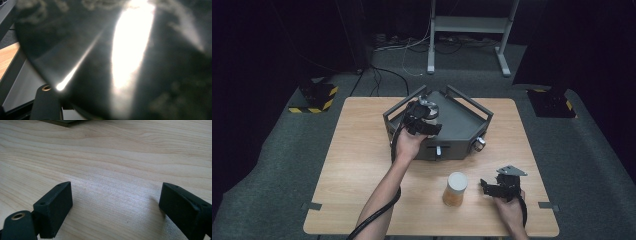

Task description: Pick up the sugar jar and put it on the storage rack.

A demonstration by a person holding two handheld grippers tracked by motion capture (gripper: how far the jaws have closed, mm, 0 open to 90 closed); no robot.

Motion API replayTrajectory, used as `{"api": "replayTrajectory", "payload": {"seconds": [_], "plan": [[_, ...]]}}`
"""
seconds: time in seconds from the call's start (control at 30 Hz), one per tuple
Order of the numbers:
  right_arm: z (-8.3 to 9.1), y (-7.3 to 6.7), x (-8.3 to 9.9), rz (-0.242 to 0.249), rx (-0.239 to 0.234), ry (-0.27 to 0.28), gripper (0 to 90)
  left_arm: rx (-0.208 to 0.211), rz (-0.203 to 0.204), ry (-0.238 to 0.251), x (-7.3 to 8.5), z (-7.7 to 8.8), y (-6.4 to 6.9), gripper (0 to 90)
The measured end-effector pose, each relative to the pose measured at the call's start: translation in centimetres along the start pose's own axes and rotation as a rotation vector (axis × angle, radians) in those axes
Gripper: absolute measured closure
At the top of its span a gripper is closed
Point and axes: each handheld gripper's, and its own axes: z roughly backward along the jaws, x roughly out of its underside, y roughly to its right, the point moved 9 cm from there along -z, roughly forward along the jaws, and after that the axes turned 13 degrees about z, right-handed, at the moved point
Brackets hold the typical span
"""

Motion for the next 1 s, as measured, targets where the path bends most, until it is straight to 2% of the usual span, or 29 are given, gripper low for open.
{"api": "replayTrajectory", "payload": {"seconds": [0.37, 0.53, 1.0], "plan": [[0.0, 0.0, 0.0, -0.001, 0.001, 0.000, 11.5, -0.036, 0.015, -0.019, 0.0, -1.9, -0.3, 31.6], [0.0, 0.0, 0.0, -0.001, 0.001, 0.000, 11.5, -0.042, 0.027, -0.018, 0.0, -2.2, -0.6, 31.6], [0.0, 0.0, 0.0, -0.002, 0.002, -0.001, 11.6, -0.069, 0.030, -0.024, 0.5, -2.9, -0.8, 31.6]]}}
